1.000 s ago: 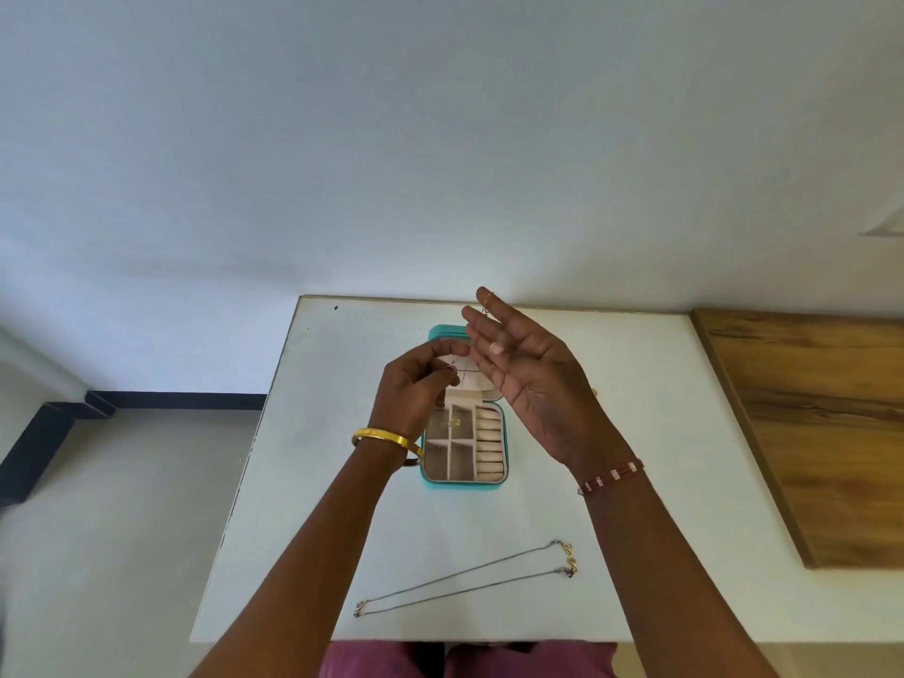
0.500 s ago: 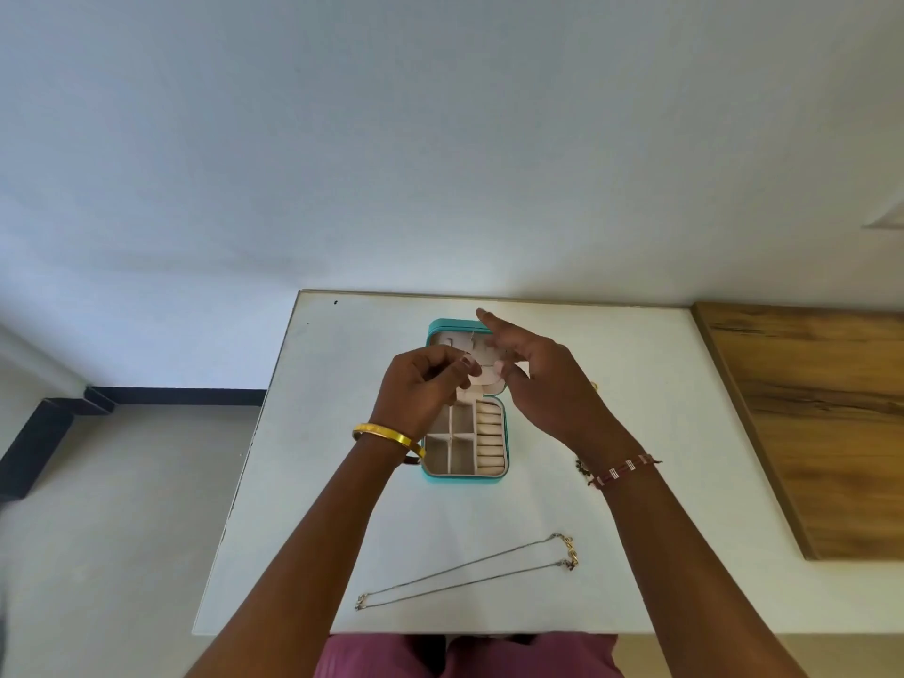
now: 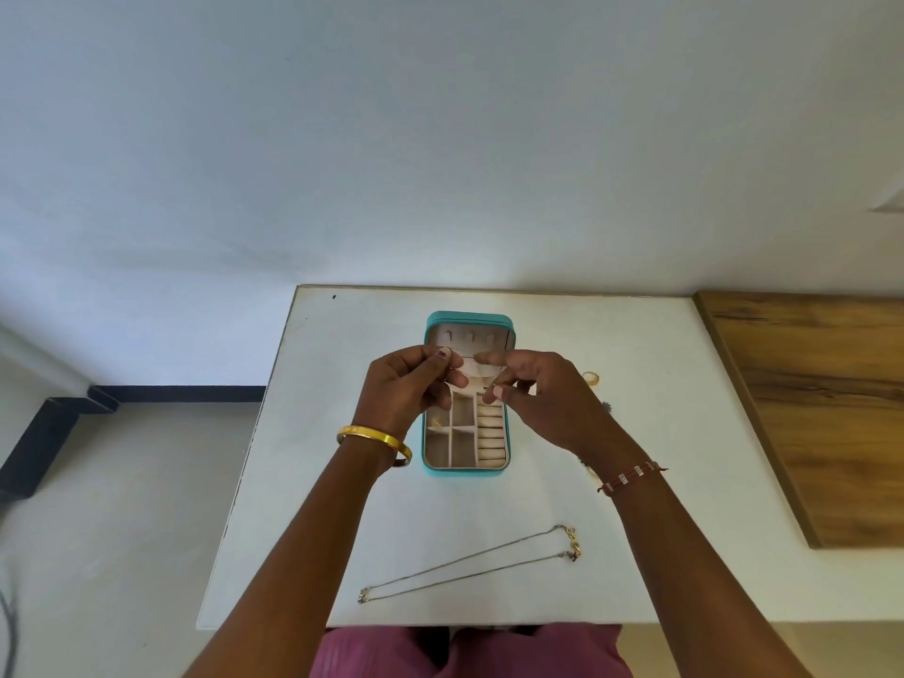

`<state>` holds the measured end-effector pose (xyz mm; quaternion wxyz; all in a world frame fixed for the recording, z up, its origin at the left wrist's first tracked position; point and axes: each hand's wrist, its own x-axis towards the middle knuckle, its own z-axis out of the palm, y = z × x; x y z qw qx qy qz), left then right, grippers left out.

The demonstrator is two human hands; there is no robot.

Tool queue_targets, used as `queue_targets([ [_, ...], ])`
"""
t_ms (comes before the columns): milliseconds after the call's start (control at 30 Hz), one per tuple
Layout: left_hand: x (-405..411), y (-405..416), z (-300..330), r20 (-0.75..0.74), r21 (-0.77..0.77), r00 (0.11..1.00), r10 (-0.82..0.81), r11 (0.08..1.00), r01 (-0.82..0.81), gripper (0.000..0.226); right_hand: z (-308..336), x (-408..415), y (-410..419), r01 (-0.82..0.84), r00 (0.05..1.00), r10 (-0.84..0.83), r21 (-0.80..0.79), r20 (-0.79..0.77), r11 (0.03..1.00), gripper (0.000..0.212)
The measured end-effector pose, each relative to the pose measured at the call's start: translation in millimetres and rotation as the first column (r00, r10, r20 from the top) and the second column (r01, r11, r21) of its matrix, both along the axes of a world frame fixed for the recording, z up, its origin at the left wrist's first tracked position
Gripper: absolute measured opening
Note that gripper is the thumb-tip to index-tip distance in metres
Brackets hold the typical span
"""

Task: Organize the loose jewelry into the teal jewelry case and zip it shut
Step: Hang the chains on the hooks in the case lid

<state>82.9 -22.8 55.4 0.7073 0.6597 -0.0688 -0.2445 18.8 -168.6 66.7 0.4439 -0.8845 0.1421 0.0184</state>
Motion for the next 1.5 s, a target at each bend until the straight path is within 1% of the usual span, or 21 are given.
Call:
queue_targets([
  [133,-1,-2,4,-0.105,-0.098,0.994,-0.043,0.995,0.032,0.022,1,-3,6,0.002,1.0,-0.003,0.088,0.013,0.996,0.029],
  [233,-2,-4,6,-0.138,-0.128,0.988,-0.075,0.99,0.058,0.021,5,-2,10,0.023,0.999,-0.028,0.176,0.025,0.984,0.027],
  [367,-1,-2,9,-0.183,-0.19,0.977,-0.106,0.979,0.071,0.024,9,-2,15,0.039,0.998,-0.051,0.252,0.044,0.967,0.015],
  [500,-1,-1,10,-0.233,-0.207,0.965,-0.121,0.976,0.072,0.024,8,-3,18,0.056,0.996,-0.072,0.291,0.047,0.955,0.005],
  [533,-1,-1,9,-0.249,-0.216,0.961,-0.116,0.975,0.062,0.024,8,-3,18,0.066,0.995,-0.084,0.306,0.048,0.95,0.005],
  [567,-1,0,8,-0.269,-0.224,0.957,-0.108,0.974,0.047,0.024,7,-4,17,0.083,0.993,-0.105,0.336,0.048,0.938,0.009],
  [633,-1,2,7,-0.31,-0.221,0.946,-0.092,0.975,0.022,0.024,8,-5,15,0.134,0.986,-0.163,0.436,0.03,0.89,0.02],
  [700,-1,4,6,-0.337,-0.197,0.937,-0.09,0.98,0.024,0.023,11,-6,13,0.145,0.984,-0.178,0.513,0.016,0.846,0.029],
  [767,-3,5,4,-0.354,-0.166,0.931,-0.089,0.986,0.032,0.02,13,-5,12,0.116,0.99,-0.143,0.511,0.014,0.852,0.032],
  [867,-5,3,2,-0.377,-0.125,0.925,-0.057,0.992,0.01,0.011,16,-2,12,0.101,0.994,-0.111,0.454,-0.006,0.885,0.023],
  [933,-5,1,1,-0.358,-0.106,0.933,-0.042,0.994,0.004,0.01,18,0,13,0.108,0.994,-0.107,0.422,-0.025,0.9,0.019],
  [967,-5,1,1,-0.329,-0.094,0.943,-0.05,0.995,0.02,0.014,19,1,13,0.108,0.994,-0.103,0.415,-0.034,0.903,0.02],
  [1067,-5,0,1,-0.194,-0.05,0.969,-0.15,0.988,0.143,0.03,20,4,13,0.105,0.994,-0.093,0.394,-0.05,0.913,0.022],
  [1133,-5,0,1,-0.121,0.013,0.973,-0.196,0.98,0.199,0.03,21,5,13,0.107,0.994,-0.096,0.375,-0.048,0.921,0.023],
  [1233,-2,1,3,-0.06,0.11,0.979,-0.196,0.973,0.201,0.023,23,6,12,0.124,0.992,-0.115,0.356,-0.048,0.926,0.024],
  [1300,0,1,4,0.024,0.2,0.98,-0.2,0.961,0.191,0.02,23,7,12,0.109,0.994,-0.096,0.351,-0.052,0.93,0.023],
  [1367,0,2,5,0.087,0.249,0.979,-0.183,0.956,0.157,0.022,23,6,12,0.103,0.994,-0.087,0.35,-0.06,0.931,0.024],
  [1433,0,2,5,0.092,0.223,0.987,-0.134,0.968,0.111,0.024,22,5,12,0.11,0.993,-0.09,0.356,-0.072,0.928,0.026],
  [1500,0,3,6,0.044,0.143,0.997,-0.067,0.988,0.06,0.025,20,5,12,0.117,0.992,-0.093,0.367,-0.081,0.923,0.028],
])
